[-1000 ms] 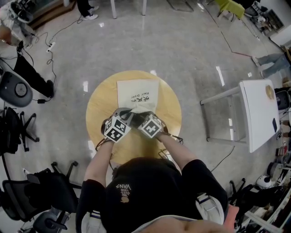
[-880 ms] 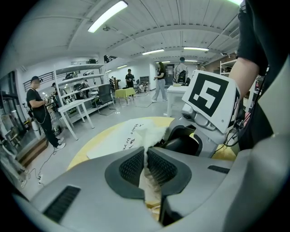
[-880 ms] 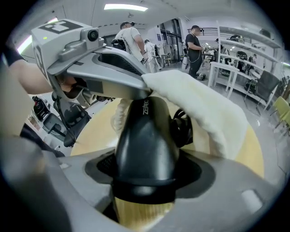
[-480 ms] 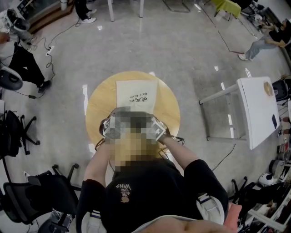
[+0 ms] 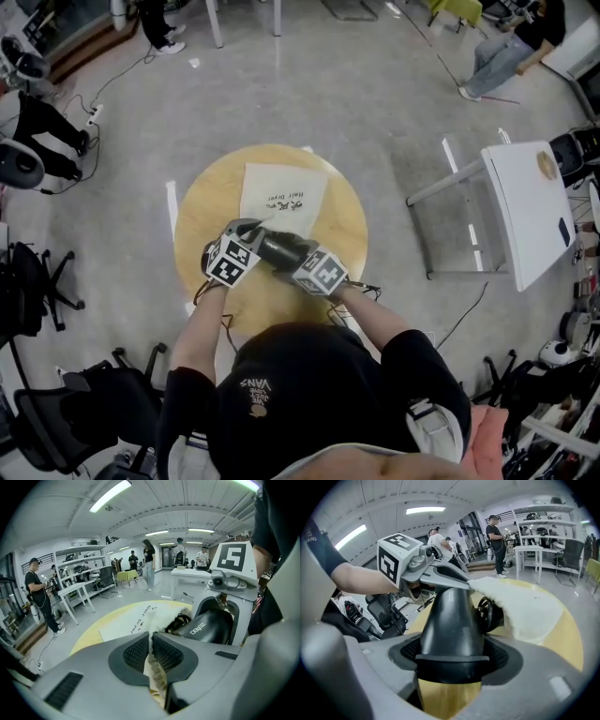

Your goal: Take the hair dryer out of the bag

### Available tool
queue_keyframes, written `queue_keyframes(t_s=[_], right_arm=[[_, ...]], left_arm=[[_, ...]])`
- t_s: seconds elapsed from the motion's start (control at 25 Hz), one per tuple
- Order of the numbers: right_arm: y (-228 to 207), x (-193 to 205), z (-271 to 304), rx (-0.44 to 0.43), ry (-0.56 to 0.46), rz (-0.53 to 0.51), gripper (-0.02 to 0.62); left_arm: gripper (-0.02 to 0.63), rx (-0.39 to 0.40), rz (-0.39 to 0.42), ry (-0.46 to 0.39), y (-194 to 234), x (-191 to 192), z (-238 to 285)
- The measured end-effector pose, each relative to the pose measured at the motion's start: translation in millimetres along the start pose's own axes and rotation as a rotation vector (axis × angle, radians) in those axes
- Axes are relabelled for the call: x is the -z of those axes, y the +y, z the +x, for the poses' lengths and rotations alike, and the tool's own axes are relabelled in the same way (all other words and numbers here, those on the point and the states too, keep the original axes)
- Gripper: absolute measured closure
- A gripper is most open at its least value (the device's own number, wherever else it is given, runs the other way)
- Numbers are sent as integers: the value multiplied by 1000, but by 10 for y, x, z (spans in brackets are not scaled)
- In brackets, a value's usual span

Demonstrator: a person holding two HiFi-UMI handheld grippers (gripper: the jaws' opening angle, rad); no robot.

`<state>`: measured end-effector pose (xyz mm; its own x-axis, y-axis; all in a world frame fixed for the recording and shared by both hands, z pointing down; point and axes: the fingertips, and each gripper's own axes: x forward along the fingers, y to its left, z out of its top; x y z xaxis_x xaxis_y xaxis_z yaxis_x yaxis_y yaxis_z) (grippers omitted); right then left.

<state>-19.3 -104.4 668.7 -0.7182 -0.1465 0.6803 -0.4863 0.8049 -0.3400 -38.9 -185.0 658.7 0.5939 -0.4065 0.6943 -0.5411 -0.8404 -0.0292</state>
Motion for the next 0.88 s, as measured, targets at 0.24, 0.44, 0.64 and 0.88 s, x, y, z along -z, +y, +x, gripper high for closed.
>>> queue_keyframes(t_s=[0.24,0.44,0.64,0.88], right_arm=[[192,24,-63,-51,-23,25,245],[342,69,-128,-81,-39,27,245],[504,91,-169,-106,-36,7,245],[668,146,-122,-139,-24,-20,245]], left_arm=[[580,43,26,-31,-43,-149,-71],[580,71,-2,3,-93,-76,-48],[580,94,-20,0,-131,-127,-63],[580,95,0,-12,-78,-135,-9]])
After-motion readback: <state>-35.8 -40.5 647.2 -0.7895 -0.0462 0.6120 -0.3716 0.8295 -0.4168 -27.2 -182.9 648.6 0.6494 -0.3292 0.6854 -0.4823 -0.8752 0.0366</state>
